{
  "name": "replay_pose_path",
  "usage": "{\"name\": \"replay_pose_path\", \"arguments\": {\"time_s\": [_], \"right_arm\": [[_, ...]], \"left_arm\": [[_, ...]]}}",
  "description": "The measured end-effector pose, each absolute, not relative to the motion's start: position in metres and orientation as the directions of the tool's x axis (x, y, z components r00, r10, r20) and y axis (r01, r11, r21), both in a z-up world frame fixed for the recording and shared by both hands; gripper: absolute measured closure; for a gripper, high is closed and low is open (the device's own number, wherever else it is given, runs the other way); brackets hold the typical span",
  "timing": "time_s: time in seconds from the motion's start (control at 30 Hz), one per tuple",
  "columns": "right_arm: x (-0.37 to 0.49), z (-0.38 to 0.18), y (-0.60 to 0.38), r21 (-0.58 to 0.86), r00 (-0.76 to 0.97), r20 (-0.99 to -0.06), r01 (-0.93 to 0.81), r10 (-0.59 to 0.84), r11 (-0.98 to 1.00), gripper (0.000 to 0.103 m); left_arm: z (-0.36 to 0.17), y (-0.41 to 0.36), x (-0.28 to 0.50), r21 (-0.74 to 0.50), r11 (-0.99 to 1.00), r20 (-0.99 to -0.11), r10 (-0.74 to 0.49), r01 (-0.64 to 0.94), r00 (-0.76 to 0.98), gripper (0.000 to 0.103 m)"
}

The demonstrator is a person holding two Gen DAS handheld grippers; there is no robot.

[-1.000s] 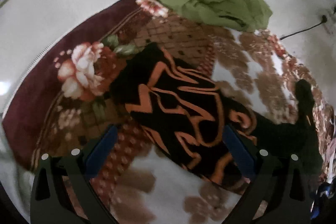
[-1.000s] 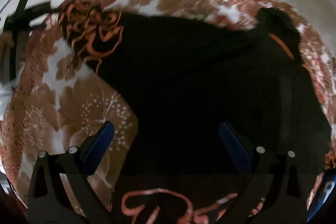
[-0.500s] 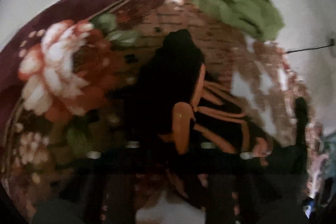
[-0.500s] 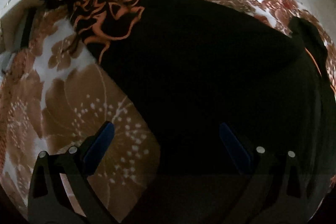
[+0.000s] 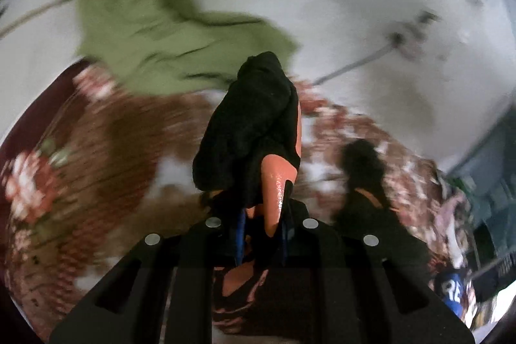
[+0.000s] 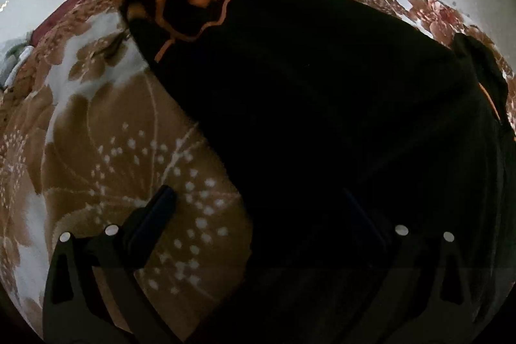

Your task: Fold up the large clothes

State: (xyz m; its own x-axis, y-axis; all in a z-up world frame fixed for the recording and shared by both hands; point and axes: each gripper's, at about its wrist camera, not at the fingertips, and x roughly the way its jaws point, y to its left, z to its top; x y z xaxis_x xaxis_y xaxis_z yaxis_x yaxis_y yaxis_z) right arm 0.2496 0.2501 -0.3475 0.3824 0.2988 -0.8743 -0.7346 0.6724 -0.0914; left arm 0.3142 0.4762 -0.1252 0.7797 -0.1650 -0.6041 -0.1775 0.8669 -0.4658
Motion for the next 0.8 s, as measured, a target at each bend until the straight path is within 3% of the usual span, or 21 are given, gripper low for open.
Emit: {"name": "replay_pose_path", "arguments": {"time_s": [0.2, 0.37, 0.53, 0.8], "right_arm": [[0.239, -0.333, 0.239, -0.144, 0.399, -0.870, -0.767, 0.290, 0.625, 0.005], [0.226, -0.304, 0.197, -0.243, 0.482, -0.843, -0.736, 0.237, 0.632, 0.005], [0.219, -0.320, 0.154, -0.269, 0.474, -0.852, -0.761, 0.222, 0.590, 0.005], [0.209, -0.326, 0.107, -0.226, 0.457, -0.840, -0.785, 0.292, 0.577, 0.005]], "left_arm": [[-0.048, 0.305, 0.358, -0.403, 0.915, -0.554, -0.257, 0.016, 0.792, 0.089], [-0.037, 0.148, 0.378, -0.330, 0.935, -0.570, -0.305, 0.128, 0.763, 0.089], [-0.077, 0.009, 0.391, -0.177, 0.964, -0.660, -0.267, 0.200, 0.703, 0.089], [-0.182, -0.134, 0.401, 0.138, 0.932, -0.784, -0.104, 0.335, 0.611, 0.089]]}}
